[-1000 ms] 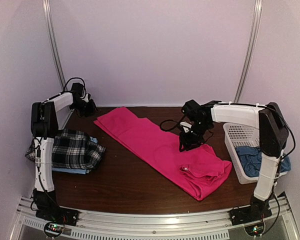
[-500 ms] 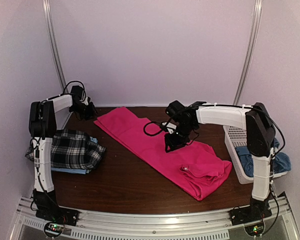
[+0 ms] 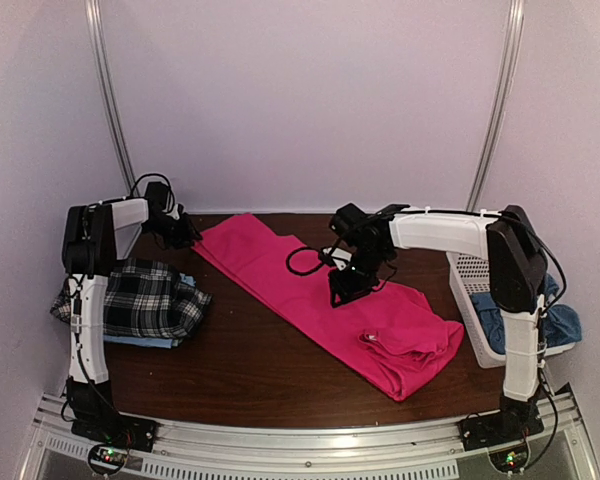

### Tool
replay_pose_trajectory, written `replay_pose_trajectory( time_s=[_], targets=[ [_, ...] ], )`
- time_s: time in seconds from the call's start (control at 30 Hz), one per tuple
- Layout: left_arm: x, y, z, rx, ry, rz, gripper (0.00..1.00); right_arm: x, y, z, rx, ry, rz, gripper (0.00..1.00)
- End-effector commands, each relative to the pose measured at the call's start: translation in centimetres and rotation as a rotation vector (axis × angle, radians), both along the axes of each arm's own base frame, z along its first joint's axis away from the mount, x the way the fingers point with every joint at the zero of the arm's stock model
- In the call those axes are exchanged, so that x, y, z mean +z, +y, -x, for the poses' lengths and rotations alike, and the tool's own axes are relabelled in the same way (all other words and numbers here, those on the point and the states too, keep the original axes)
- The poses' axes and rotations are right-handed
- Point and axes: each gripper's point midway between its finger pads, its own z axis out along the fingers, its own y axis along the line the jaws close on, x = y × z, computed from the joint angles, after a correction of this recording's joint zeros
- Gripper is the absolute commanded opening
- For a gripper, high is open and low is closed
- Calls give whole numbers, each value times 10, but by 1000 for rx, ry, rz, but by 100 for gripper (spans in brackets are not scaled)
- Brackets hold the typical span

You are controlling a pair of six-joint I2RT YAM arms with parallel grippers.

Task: Fold and stack the mixed laundry pile
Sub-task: Adjust the 2/3-rectangle-folded trousers at the center of the board.

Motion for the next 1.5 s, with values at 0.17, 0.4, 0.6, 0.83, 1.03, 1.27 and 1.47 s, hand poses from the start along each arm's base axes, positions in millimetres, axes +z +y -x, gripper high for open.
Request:
replay_pose_trajectory(
  time_s=[0.17,0.4,0.6,0.83,1.03,1.27,1.47],
  targets=[
    [-10,-9,-10,-8,-23,20,33,-25,-18,13,4,37,85,28],
    [1,-15,-21,-12,-67,52,30,-39,-29,21,-2,67,129,26],
    [8,-18,-23,-3,-77,62,30,-39,-28,21,-2,65,128,26],
    [4,-16,-22,76,-48,31,33,-42,-27,21,4,77,127,26],
    [-17,-15,-22,150,14,65,32,-42,-28,22,10,79,130,26],
    [-22,-19,-32,171,1,119,24,-47,-30,27,21,97,143,26],
    [-14,-23,-44,173,-32,132,11,-48,-31,28,20,103,146,26]
  ],
)
